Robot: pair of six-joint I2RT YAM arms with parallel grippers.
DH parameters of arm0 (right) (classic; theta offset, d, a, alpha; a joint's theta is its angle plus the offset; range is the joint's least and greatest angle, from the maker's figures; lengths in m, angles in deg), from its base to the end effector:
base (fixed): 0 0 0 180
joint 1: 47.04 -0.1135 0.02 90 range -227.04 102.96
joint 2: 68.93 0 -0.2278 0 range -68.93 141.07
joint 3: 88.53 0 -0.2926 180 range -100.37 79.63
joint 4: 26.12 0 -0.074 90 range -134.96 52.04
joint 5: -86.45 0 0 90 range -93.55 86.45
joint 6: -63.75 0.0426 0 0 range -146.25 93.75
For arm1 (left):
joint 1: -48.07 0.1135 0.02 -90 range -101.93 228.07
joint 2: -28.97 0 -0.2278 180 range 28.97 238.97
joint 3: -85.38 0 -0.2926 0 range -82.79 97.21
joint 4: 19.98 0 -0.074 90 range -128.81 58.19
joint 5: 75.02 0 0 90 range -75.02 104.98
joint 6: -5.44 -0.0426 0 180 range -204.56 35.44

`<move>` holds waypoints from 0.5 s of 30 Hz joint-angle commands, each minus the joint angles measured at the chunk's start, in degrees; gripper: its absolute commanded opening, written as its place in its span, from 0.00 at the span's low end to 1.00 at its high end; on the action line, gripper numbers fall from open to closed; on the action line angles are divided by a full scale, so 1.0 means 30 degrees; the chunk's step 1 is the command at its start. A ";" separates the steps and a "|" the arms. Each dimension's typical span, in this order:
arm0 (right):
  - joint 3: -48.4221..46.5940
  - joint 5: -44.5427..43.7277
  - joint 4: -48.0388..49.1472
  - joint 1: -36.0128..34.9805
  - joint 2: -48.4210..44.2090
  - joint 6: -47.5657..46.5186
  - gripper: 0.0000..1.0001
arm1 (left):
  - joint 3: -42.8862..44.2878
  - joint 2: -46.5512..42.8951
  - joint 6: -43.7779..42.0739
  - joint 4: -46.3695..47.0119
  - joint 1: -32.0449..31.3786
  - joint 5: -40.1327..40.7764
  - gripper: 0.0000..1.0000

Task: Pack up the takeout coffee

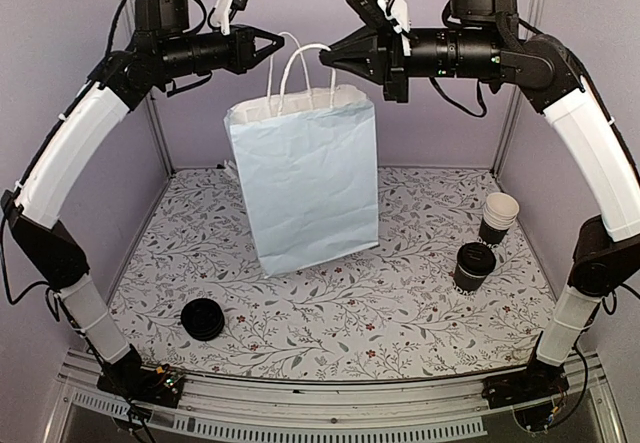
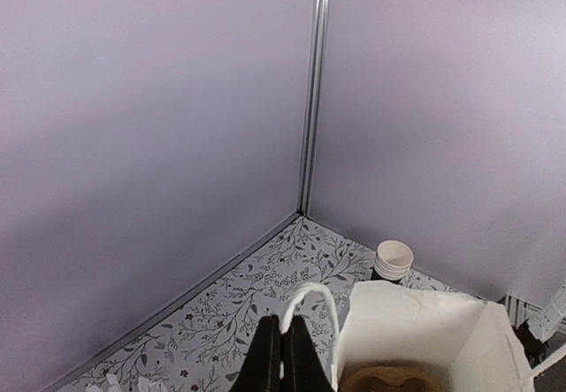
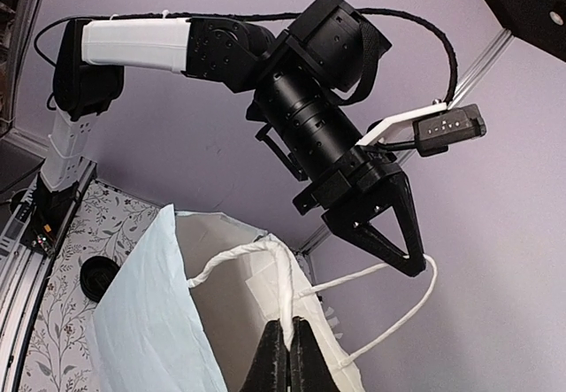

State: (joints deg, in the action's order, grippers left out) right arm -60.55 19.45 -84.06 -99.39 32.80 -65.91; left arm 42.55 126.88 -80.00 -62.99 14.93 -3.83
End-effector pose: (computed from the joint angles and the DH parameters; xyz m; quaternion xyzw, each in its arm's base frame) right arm 0.2101 0.2995 0.5466 -0.6218 0.4179 0.2204 0.6246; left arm 0.3207 -0.2258 0.5168 0.2860 0.6702 -0.3308 0.5997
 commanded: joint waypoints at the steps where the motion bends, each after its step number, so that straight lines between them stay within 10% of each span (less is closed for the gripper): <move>1: 0.0403 0.0275 -0.0028 -0.0155 0.0103 -0.0052 0.00 | -0.0958 -0.0828 -0.0134 0.0865 -0.0174 -0.0033 0.00; 5: 0.1200 0.0756 -0.0425 -0.0155 0.0001 -0.0008 0.23 | -0.2531 -0.1205 -0.0043 0.1139 -0.0180 -0.0192 0.00; 8: 0.2459 0.2823 -0.2218 -0.0142 -0.0536 -0.0186 0.67 | -0.6190 -0.2334 0.0533 0.2240 -0.0172 -0.0978 0.38; 12: 0.3657 0.5422 -0.5956 0.0130 -0.1880 -0.1815 0.97 | -0.9203 -0.4398 0.0984 0.2825 -0.0180 -0.1338 0.99; 15: 0.3826 0.6697 -0.7019 0.1222 -0.2944 -0.2372 0.99 | -0.9605 -0.5923 0.0881 0.2480 -0.0165 0.0359 1.00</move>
State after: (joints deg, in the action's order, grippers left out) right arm -49.25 30.88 -97.11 -98.89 30.57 -69.69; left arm 14.71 116.02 -77.82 -58.38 14.80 -5.99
